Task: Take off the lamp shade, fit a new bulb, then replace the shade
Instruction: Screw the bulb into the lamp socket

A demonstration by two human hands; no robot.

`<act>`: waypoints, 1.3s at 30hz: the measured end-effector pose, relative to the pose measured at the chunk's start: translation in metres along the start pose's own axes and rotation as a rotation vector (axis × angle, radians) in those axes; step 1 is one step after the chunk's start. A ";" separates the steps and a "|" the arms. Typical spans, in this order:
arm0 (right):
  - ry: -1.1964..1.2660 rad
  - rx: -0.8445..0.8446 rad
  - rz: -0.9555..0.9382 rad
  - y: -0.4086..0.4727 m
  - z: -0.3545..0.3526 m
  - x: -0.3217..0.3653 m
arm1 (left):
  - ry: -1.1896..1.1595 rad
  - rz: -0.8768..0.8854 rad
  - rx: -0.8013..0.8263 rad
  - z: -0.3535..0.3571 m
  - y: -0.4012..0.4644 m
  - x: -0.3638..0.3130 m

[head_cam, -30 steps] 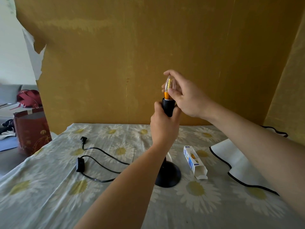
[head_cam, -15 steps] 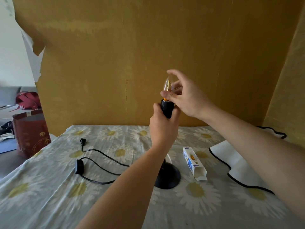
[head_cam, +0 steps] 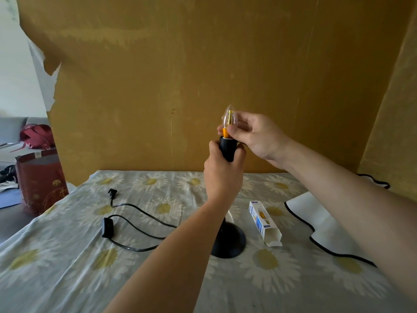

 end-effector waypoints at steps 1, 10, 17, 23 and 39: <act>-0.002 -0.013 -0.004 0.000 0.000 0.000 | 0.005 0.001 -0.003 0.000 0.000 0.000; 0.003 -0.092 0.001 0.002 -0.001 0.000 | 0.029 -0.011 -0.021 0.001 0.000 -0.001; -0.017 -0.143 0.027 0.003 0.005 0.002 | 0.054 -0.026 -0.020 0.000 -0.001 -0.004; -0.055 -0.208 0.037 0.000 0.011 0.003 | 0.065 -0.033 -0.008 0.000 -0.002 -0.005; -0.134 -0.079 0.093 -0.016 0.007 0.013 | 0.300 -0.100 0.132 -0.020 0.004 -0.024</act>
Point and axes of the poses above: each hand's wrist, its own y-axis towards the middle knuckle, its own z-axis out of the palm, x = y × z, the point moved 1 cm from there along y, towards the middle knuckle, and after that the axes turned 7 degrees about x, right-handed, at the moved point
